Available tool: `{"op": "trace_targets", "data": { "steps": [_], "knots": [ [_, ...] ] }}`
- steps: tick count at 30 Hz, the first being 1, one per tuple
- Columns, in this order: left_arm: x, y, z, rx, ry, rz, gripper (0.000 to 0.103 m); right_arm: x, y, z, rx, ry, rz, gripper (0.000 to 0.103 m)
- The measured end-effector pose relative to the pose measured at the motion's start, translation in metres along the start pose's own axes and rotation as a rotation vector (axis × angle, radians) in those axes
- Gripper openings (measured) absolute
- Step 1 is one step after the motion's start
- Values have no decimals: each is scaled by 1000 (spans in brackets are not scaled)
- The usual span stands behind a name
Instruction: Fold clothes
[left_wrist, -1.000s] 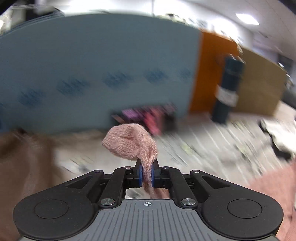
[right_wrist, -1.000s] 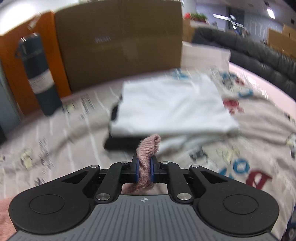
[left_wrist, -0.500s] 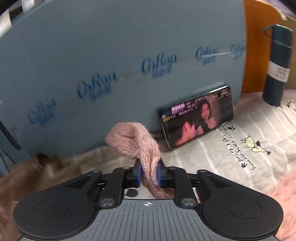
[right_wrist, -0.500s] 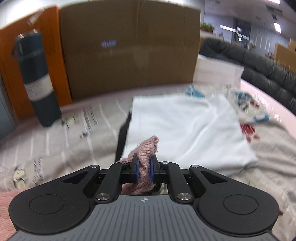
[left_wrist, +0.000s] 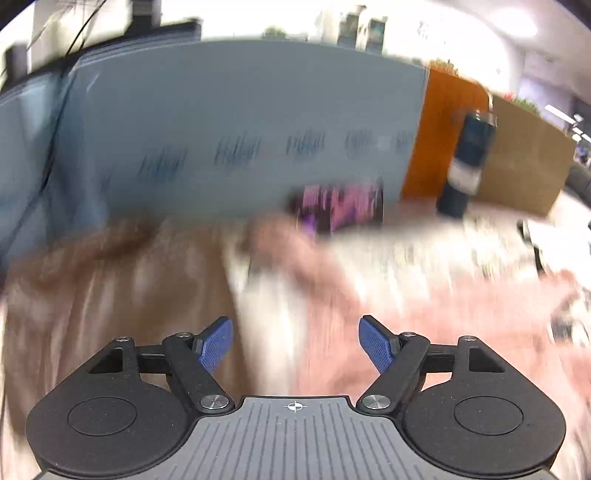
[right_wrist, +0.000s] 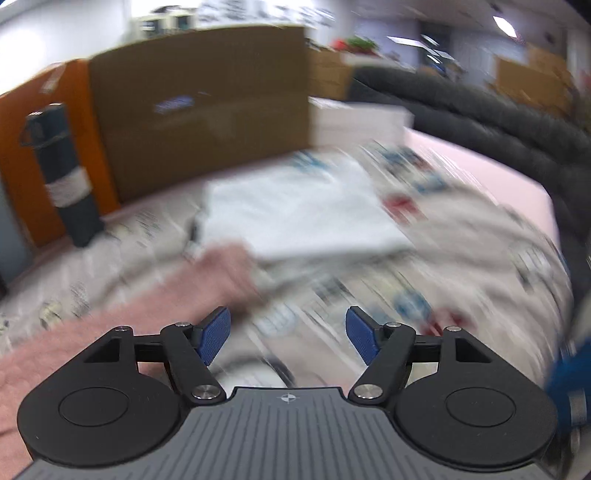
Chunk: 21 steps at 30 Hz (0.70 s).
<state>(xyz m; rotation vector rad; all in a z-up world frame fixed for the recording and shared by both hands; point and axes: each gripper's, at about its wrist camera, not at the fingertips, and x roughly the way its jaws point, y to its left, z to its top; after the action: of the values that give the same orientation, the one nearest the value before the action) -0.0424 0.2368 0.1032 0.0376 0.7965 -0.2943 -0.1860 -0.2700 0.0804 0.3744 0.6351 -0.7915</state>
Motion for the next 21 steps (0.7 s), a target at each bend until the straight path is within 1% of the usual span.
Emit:
{"op": "trace_targets", "data": {
  "steps": [2,4,5,6,7,8,9,10,11,12,14,15,16,17,18,19,21],
  "knots": [
    [-8,10,-31,-26,100,-10,76,-1,-21,-8,104,25,-27,67],
    [-8,19,-54,-92,206,-51,75,-2,-43,-15,208,50,-54,67],
    [-6,21,-61,-123,238,-81,75,-2,-53,-19,260,63,-67,67],
    [-4,23,-68,-155,271,-112,73,1,-60,-22,309,91,-75,67],
    [-1,25,-75,-185,302,-143,72,3,-60,-25,330,111,-76,67],
    [1,24,-81,-199,309,-181,68,4,-58,-29,338,123,-75,65],
    [4,19,-87,-196,323,-221,53,5,-56,-32,345,135,-74,65],
    [8,14,-88,-179,338,-233,42,6,-55,-36,352,147,-73,64],
    [11,9,-90,-162,353,-245,25,6,-49,-38,329,153,-82,60],
    [10,3,-93,-119,344,-237,20,6,-43,-38,291,155,-96,57],
    [9,-4,-96,-61,328,-221,10,5,-29,-40,204,153,-125,41],
    [8,-5,-96,-56,326,-223,7,6,-22,-41,149,145,-141,37],
    [4,-4,-95,-47,322,-223,6,4,-15,-42,103,131,-143,22],
    [0,-3,-94,-38,318,-222,5,2,-8,-43,61,113,-137,11],
    [-4,-1,-91,-34,311,-222,5,0,-1,-43,18,96,-132,7],
    [-9,1,-88,-30,304,-221,5,-5,3,-43,-8,72,-126,6],
    [-16,9,-84,-19,296,-191,5,-18,9,-36,-63,4,-142,5]
  ]
}}
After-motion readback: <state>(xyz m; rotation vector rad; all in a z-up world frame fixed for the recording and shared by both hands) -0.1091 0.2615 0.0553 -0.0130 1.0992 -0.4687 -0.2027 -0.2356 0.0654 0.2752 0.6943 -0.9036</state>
